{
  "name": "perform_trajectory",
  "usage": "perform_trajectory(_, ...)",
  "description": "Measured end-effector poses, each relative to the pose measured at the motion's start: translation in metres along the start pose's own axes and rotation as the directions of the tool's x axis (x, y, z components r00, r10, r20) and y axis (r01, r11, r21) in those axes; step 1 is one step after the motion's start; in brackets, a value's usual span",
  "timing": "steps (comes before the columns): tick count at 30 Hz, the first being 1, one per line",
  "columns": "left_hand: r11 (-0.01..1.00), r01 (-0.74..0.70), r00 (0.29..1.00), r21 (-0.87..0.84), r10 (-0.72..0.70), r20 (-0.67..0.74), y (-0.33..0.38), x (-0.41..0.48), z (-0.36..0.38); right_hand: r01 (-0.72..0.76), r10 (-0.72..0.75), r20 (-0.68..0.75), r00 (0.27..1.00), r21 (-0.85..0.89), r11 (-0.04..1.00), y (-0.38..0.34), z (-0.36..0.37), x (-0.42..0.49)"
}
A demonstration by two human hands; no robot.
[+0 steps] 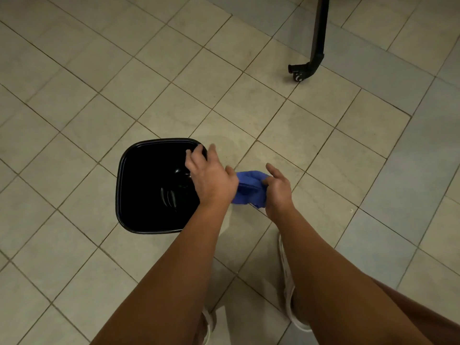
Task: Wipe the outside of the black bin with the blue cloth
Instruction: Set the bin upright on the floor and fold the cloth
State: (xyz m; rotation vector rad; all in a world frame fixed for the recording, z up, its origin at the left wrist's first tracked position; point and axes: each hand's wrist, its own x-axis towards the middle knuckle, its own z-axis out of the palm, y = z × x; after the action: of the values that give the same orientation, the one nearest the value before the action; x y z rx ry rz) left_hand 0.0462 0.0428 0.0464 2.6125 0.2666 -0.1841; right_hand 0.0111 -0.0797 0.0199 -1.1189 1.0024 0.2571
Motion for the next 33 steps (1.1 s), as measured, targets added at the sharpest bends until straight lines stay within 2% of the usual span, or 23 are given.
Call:
perform_trajectory(3,0.952,-0.305,0.952,0.037,0.306,-0.015,0.005,-0.009,0.007,-0.032,0.031,0.032,0.999,0.028,0.999,-0.001,-0.002,-0.007)
perform_trajectory(4,0.927,-0.375,0.927,-0.003,0.375,0.017,0.007,-0.012,0.01,-0.049,0.048,0.035,0.998,0.02,0.999,0.0,-0.002,-0.007)
perform_trajectory(5,0.924,-0.378,0.919,-0.063,0.383,0.094,0.01,-0.016,0.011,-0.066,0.066,0.021,0.998,0.014,0.998,0.001,-0.001,-0.005)
perform_trajectory(7,0.971,-0.205,0.935,-0.127,0.232,0.267,0.019,-0.024,0.015,-0.075,0.074,0.014,0.997,0.045,0.996,0.003,-0.004,-0.001)
perform_trajectory(8,0.992,-0.049,0.937,-0.114,0.085,0.339,0.023,-0.026,0.017,-0.072,0.071,0.014,0.997,0.076,0.995,0.002,-0.004,-0.002)
perform_trajectory(9,0.984,0.146,0.908,-0.098,-0.094,0.407,0.026,-0.027,0.019,-0.065,0.065,0.006,0.998,0.088,0.994,-0.001,-0.004,-0.004)
perform_trajectory(10,0.928,0.356,0.835,-0.109,-0.264,0.482,0.027,-0.027,0.022,-0.073,0.073,0.002,0.997,0.101,0.992,0.0,-0.004,-0.002)
perform_trajectory(11,0.824,0.546,0.728,-0.154,-0.376,0.573,0.026,-0.025,0.027,-0.095,0.095,0.009,0.995,0.116,0.989,0.002,-0.005,0.0)
perform_trajectory(12,0.706,0.678,0.63,-0.205,-0.414,0.657,0.023,-0.024,0.032,-0.105,0.103,0.025,0.994,0.136,0.985,0.002,-0.004,0.0)
perform_trajectory(13,0.602,0.756,0.571,-0.256,-0.416,0.708,0.02,-0.023,0.035,-0.106,0.1,0.051,0.994,0.149,0.983,0.003,-0.003,-0.002)
perform_trajectory(14,0.531,0.79,0.557,-0.308,-0.411,0.721,0.017,-0.021,0.038,-0.124,0.114,0.075,0.991,0.151,0.981,0.006,-0.003,0.001)
perform_trajectory(15,0.505,0.784,0.584,-0.362,-0.404,0.704,0.015,-0.017,0.04,-0.144,0.135,0.072,0.988,0.148,0.979,0.007,-0.004,0.003)
perform_trajectory(18,0.555,0.705,0.692,-0.441,-0.405,0.597,0.007,-0.006,0.048,-0.144,0.142,0.026,0.99,0.105,0.984,0.007,-0.004,0.011)
perform_trajectory(22,0.563,0.673,0.731,-0.48,-0.404,0.55,0.008,-0.003,0.053,-0.086,0.084,-0.021,0.996,-0.094,0.992,0.008,-0.004,0.024)
perform_trajectory(24,0.572,0.631,0.77,-0.524,-0.385,0.509,0.009,-0.004,0.057,-0.039,0.041,0.006,0.999,-0.159,0.986,0.006,-0.003,0.027)
perform_trajectory(29,0.543,0.482,0.876,-0.688,-0.309,0.37,0.009,0.003,0.061,0.106,-0.104,0.024,0.994,-0.19,0.976,-0.008,0.003,0.037)
perform_trajectory(31,0.525,0.442,0.897,-0.727,-0.279,0.344,0.007,0.006,0.065,0.169,-0.168,0.024,0.986,-0.194,0.966,-0.01,0.005,0.041)
perform_trajectory(33,0.528,0.446,0.895,-0.723,-0.279,0.348,0.002,0.006,0.071,0.171,-0.173,0.015,0.985,-0.241,0.955,-0.005,0.005,0.047)
